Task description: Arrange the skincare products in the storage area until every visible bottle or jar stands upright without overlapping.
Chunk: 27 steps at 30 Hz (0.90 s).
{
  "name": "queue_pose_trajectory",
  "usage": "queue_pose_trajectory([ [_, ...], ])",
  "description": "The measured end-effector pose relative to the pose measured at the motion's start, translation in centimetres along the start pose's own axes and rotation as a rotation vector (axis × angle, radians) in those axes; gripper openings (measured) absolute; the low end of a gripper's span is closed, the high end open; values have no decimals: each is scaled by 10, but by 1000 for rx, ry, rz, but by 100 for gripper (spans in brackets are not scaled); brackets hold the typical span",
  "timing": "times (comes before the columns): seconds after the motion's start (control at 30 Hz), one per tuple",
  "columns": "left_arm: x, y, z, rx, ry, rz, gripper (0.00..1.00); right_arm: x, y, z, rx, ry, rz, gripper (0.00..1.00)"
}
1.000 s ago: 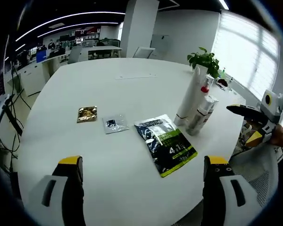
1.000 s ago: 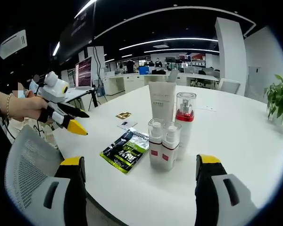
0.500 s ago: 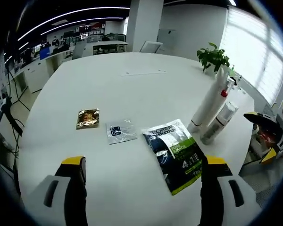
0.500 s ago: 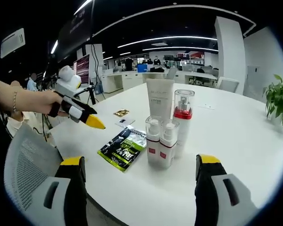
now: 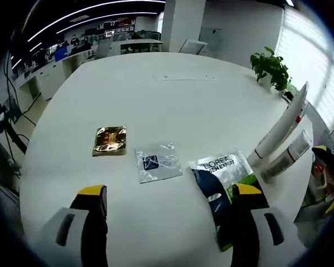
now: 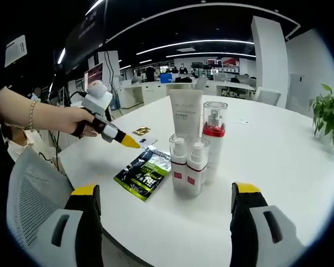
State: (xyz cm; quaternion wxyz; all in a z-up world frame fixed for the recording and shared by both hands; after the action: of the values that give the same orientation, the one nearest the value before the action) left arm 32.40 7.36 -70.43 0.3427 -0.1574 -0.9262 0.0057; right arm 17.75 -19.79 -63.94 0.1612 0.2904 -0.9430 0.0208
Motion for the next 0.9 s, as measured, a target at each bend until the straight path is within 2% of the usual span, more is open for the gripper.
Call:
queue_pose_trajectory([
  [0.1,-1,-1,-2,9,0,-22,82,0,-2,1,-2,5,8,97],
  [0.2,-12,1,-11,10,6,-47,81,-1,-3,2,-11,8,14,96],
  [0.37,-26,4,-10,23,3,-103,76,-1,-5,3,-19,12,27,96],
  [0.5,-29,2,-9,25,15,-132,73,-2,-6,5,-26,15,35,96],
  [0.73,-43,6,-12,21,31,-184,70,-3,-6,6,-30,21,38,96],
  [0.9,-49,9,-10,20,62,-196,66,-4,-6,7,-33,24,40,96],
])
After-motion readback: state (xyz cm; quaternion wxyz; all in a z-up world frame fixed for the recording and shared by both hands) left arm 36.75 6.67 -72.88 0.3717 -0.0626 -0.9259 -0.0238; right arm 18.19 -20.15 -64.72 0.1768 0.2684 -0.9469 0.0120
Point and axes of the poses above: the point that each gripper's makers call its tool centre point, and the gripper's own axes: x roughly backward along the fingers, y roughly to its left, z roughly out of its underside, the point moved 5 cm from there along x, roughly backward along the fingers, and after that the axes turned 9 degrees about -y, right-handed, at the moved point
